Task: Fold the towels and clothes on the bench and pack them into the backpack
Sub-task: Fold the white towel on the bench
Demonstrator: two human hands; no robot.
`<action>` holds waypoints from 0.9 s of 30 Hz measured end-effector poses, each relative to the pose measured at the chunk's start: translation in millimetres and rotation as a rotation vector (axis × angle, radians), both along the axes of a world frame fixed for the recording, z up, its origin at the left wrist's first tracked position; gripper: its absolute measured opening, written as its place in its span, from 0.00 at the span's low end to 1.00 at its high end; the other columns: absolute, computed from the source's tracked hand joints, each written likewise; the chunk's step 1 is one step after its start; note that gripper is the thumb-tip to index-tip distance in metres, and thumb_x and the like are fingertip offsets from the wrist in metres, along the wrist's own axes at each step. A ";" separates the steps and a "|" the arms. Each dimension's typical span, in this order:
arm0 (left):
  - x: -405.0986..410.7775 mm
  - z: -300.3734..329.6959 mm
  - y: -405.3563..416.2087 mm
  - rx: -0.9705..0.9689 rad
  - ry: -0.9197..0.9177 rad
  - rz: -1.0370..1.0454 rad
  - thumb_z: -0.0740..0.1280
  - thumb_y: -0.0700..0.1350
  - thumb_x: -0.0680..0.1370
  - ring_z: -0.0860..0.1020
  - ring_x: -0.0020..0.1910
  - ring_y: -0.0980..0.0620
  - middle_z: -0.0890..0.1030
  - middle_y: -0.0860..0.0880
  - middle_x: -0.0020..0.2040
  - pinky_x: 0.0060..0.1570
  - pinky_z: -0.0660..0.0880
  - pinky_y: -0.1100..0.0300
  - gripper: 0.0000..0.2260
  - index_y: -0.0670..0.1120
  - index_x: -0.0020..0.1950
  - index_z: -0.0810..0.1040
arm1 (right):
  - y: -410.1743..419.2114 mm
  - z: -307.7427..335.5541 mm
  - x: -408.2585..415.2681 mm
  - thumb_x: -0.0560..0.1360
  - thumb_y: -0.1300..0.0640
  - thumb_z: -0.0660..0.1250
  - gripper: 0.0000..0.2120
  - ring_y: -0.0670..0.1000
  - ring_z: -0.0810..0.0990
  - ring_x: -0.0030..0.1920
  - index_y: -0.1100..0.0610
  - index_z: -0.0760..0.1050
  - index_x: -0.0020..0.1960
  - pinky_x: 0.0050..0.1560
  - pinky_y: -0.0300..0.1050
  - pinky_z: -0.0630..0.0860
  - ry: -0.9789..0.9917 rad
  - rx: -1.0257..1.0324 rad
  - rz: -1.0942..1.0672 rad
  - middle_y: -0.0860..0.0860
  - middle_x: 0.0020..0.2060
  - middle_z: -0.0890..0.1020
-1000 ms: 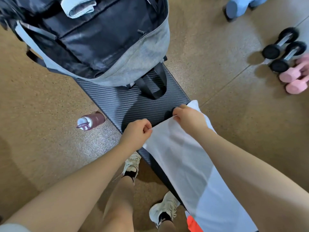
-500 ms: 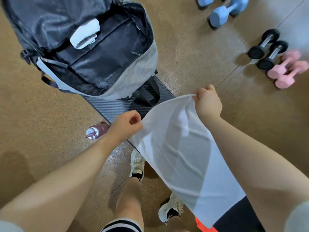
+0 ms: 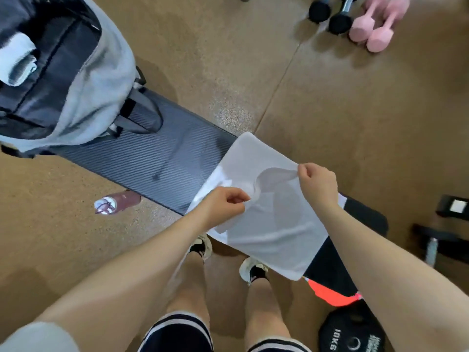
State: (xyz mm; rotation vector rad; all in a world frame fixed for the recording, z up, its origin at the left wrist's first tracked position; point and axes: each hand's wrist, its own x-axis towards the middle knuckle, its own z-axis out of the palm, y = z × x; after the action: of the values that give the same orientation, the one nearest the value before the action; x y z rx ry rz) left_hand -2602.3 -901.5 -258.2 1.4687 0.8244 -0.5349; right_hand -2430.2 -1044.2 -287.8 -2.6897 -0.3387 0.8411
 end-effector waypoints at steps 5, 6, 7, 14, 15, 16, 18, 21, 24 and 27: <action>21.8 4.2 -77.5 -0.011 -0.002 -0.231 0.64 0.37 0.73 0.73 0.37 0.57 0.77 0.53 0.36 0.41 0.71 0.63 0.08 0.48 0.46 0.80 | -71.7 -5.5 2.3 0.76 0.56 0.64 0.06 0.54 0.80 0.41 0.57 0.77 0.46 0.50 0.56 0.78 0.083 0.106 -0.411 0.52 0.35 0.80; 25.2 3.0 -92.3 -0.033 -0.009 -0.274 0.64 0.37 0.73 0.72 0.35 0.58 0.76 0.54 0.34 0.40 0.69 0.65 0.08 0.48 0.45 0.79 | -85.7 -8.7 3.9 0.76 0.58 0.64 0.05 0.53 0.81 0.42 0.56 0.76 0.51 0.51 0.55 0.79 0.104 0.122 -0.478 0.49 0.34 0.78; 27.5 0.3 -105.8 -0.054 -0.013 -0.319 0.65 0.37 0.73 0.72 0.35 0.58 0.76 0.55 0.34 0.40 0.68 0.64 0.08 0.48 0.45 0.79 | -99.2 -13.0 5.6 0.76 0.60 0.64 0.09 0.53 0.81 0.42 0.54 0.74 0.57 0.52 0.53 0.79 0.119 0.142 -0.523 0.47 0.34 0.76; 38.3 -30.2 -161.6 -0.070 0.039 -0.453 0.64 0.37 0.73 0.78 0.43 0.57 0.83 0.52 0.43 0.49 0.75 0.63 0.11 0.48 0.48 0.83 | -150.4 -53.3 31.2 0.77 0.57 0.62 0.07 0.54 0.78 0.49 0.55 0.77 0.52 0.53 0.54 0.78 0.135 0.171 -0.554 0.51 0.47 0.80; 38.8 -34.7 -165.9 -0.080 0.047 -0.423 0.64 0.36 0.73 0.78 0.42 0.59 0.82 0.53 0.42 0.47 0.74 0.66 0.11 0.47 0.48 0.83 | -152.6 -58.1 35.2 0.77 0.57 0.61 0.07 0.53 0.78 0.49 0.55 0.77 0.51 0.52 0.52 0.77 0.133 0.178 -0.564 0.51 0.46 0.80; 39.3 -39.4 -169.6 -0.098 0.055 -0.392 0.64 0.36 0.72 0.77 0.39 0.63 0.82 0.55 0.40 0.44 0.73 0.70 0.11 0.47 0.47 0.83 | -155.1 -63.2 39.1 0.77 0.57 0.61 0.07 0.53 0.77 0.49 0.55 0.77 0.50 0.50 0.51 0.77 0.130 0.180 -0.573 0.51 0.46 0.80; 42.1 -48.5 -172.7 -0.154 0.067 -0.396 0.65 0.36 0.73 0.75 0.36 0.68 0.80 0.60 0.37 0.40 0.69 0.76 0.11 0.49 0.47 0.83 | -161.5 -72.5 47.3 0.77 0.57 0.61 0.05 0.53 0.77 0.47 0.54 0.76 0.48 0.46 0.47 0.74 0.120 0.184 -0.588 0.52 0.46 0.80; 51.5 -61.5 -168.3 -0.234 0.067 -0.546 0.66 0.41 0.75 0.77 0.46 0.66 0.81 0.62 0.43 0.50 0.69 0.73 0.10 0.54 0.51 0.83 | -168.3 -85.8 54.7 0.77 0.58 0.61 0.05 0.53 0.75 0.44 0.55 0.75 0.45 0.42 0.46 0.71 0.089 0.128 -0.548 0.53 0.45 0.79; 68.4 -79.5 -153.3 -0.024 -0.013 -0.526 0.62 0.39 0.77 0.76 0.48 0.57 0.80 0.53 0.51 0.49 0.68 0.75 0.12 0.48 0.58 0.79 | -168.4 -96.5 53.3 0.77 0.58 0.61 0.06 0.52 0.75 0.43 0.56 0.75 0.44 0.42 0.45 0.70 0.027 0.078 -0.515 0.55 0.50 0.78; 94.4 -100.0 -120.3 0.468 -0.216 -0.471 0.54 0.38 0.74 0.75 0.58 0.45 0.78 0.43 0.58 0.56 0.66 0.67 0.19 0.41 0.61 0.76 | -166.8 -100.2 52.1 0.76 0.54 0.63 0.06 0.52 0.73 0.45 0.57 0.73 0.50 0.45 0.45 0.69 -0.003 0.076 -0.526 0.55 0.53 0.76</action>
State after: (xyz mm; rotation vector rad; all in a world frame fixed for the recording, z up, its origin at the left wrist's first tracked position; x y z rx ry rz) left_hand -2507.9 -1021.8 -358.2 2.1355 0.4408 -0.5370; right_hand -2378.1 -1211.0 -388.0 -2.5212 0.3216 0.6439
